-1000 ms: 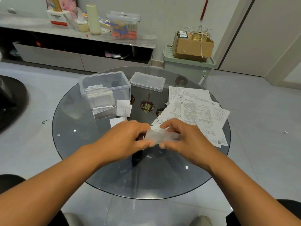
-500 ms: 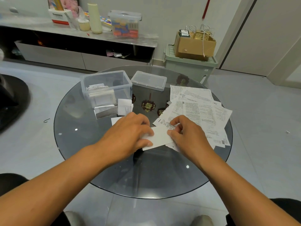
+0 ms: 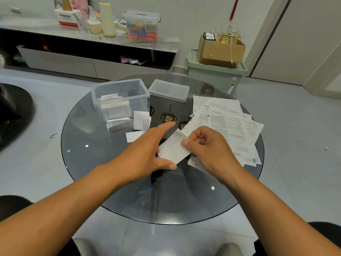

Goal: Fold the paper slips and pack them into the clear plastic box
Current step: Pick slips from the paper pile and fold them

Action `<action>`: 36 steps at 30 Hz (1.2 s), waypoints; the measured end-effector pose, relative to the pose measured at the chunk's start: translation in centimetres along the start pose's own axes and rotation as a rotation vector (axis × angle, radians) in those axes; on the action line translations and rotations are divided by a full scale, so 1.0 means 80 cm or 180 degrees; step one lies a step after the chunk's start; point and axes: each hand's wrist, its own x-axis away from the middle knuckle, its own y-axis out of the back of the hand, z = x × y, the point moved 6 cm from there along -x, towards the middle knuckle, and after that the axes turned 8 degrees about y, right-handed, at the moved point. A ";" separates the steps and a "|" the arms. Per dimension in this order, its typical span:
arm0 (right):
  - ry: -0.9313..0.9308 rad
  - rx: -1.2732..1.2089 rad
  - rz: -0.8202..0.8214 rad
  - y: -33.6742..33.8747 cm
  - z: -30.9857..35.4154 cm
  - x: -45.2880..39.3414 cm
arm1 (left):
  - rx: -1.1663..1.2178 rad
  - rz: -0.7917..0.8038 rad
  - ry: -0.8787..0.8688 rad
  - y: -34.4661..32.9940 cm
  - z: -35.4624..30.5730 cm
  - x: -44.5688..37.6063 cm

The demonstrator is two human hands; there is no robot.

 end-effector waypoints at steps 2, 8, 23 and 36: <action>0.0184 -0.0241 -0.0022 0.002 0.010 0.001 | 0.0321 -0.0082 0.0070 0.001 0.000 0.000; 0.0358 -0.0893 0.0114 0.007 0.029 0.003 | 0.1675 -0.0118 0.0037 0.014 -0.008 -0.001; -0.0282 -0.0641 0.0281 0.000 0.005 0.005 | 0.2433 -0.0643 0.0245 0.023 -0.010 0.004; 0.0132 0.1596 0.0102 0.024 0.003 -0.001 | -0.1496 -0.1306 0.0061 0.053 0.017 0.010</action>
